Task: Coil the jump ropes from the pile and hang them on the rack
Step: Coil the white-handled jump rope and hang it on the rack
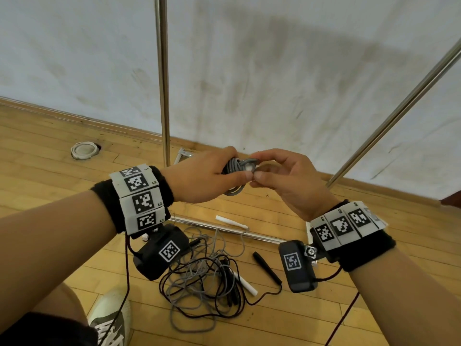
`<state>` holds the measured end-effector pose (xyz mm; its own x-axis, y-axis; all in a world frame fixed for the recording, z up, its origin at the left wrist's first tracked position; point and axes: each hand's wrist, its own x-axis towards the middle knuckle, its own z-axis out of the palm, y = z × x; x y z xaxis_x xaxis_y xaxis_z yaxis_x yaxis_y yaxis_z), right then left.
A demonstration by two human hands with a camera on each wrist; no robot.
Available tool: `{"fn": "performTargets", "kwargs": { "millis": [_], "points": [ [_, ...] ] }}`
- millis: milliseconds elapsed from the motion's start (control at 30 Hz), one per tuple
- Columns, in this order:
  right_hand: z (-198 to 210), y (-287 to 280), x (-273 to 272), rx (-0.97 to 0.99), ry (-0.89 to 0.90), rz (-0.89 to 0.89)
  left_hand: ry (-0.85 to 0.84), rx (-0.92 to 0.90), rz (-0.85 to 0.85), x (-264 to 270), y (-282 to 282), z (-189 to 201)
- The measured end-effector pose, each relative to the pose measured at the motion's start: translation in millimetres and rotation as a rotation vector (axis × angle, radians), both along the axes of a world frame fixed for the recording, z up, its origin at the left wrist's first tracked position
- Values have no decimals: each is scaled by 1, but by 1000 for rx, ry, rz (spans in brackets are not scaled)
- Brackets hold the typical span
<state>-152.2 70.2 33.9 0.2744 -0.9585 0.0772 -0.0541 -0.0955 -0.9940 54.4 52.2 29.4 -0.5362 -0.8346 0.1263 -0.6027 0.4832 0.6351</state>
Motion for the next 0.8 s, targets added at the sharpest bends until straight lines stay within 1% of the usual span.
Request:
{"fn": "performTargets", "kwargs": {
  "millis": [100,267,333,400,533,633,700,800],
  "points": [
    [2,2,-3,-83,73,-5,-3,16,-8,-1,2,0],
    [-5,4,-1,-136,148,-113,-25,43,-62,0,7,2],
    [-5,5,-1,-148,176,-130,-43,20,-58,0,8,4],
    [-5,7,-2,-137,195,-132,-95,-50,-35,1,10,6],
    [0,11,2,-36,115,-112,-203,-241,-44,3,12,13],
    [1,11,7,-24,204,-122,-282,-368,-21,3,12,13],
    [3,10,8,-14,228,-120,-285,-343,-19,5,11,13],
    [10,6,9,-12,167,-176,-208,-179,-46,8,10,14]
  ]
}}
